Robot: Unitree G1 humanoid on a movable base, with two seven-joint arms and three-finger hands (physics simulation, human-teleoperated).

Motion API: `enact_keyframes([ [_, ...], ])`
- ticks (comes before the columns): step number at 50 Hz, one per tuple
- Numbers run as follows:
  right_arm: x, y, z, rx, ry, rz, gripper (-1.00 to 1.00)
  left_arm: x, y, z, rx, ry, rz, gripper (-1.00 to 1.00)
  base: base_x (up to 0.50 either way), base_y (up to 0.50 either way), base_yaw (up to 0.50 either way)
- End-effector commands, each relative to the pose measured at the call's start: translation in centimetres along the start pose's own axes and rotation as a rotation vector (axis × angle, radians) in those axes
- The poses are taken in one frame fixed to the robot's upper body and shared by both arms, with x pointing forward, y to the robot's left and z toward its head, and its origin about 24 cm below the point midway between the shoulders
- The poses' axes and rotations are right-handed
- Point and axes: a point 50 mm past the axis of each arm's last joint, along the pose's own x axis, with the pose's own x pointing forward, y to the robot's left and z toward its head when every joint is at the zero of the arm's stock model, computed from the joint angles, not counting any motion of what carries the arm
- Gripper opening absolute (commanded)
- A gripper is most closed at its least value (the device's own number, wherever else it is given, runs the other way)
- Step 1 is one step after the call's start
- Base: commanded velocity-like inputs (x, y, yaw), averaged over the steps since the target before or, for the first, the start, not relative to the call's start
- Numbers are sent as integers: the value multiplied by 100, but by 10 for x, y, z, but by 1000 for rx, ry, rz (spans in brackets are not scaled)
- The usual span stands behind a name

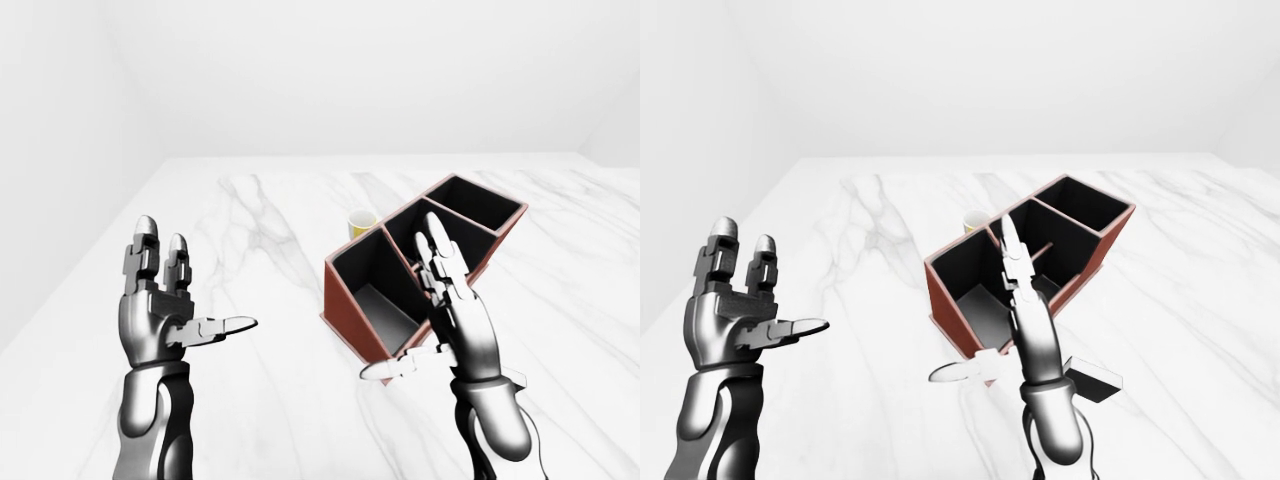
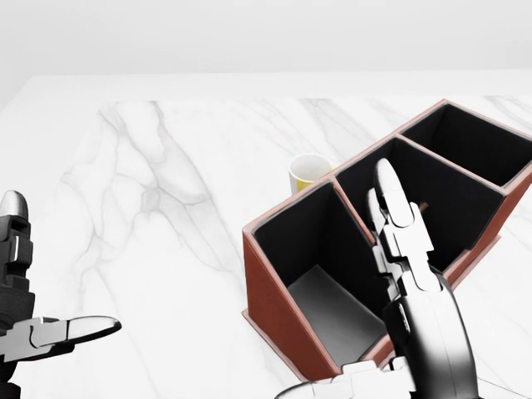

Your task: Pick up the book and place it in the left compartment of the caddy.

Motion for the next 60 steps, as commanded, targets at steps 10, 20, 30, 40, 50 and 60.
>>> enact_keyframes([
  [10,-2,-4,1,7,1,-23,100,0,1,1,0,-5,1,100,0,0,0],
  [20,-13,-11,-1,-32,43,-10,100,0,0,1,4,-5,0,100,0,0,0],
  [30,-41,-36,37,-243,18,2,100,-6,-1,-9,2,46,-7,100,0,0,0],
  [40,-50,-44,34,-345,130,13,100,-6,2,-8,-1,41,-4,100,0,0,0],
  [50,-62,-64,29,-394,249,-47,100,-6,2,-9,1,45,-5,100,0,0,0],
  [60,-67,-82,32,-474,275,-151,100,-5,3,-9,6,46,0,100,0,0,0],
])
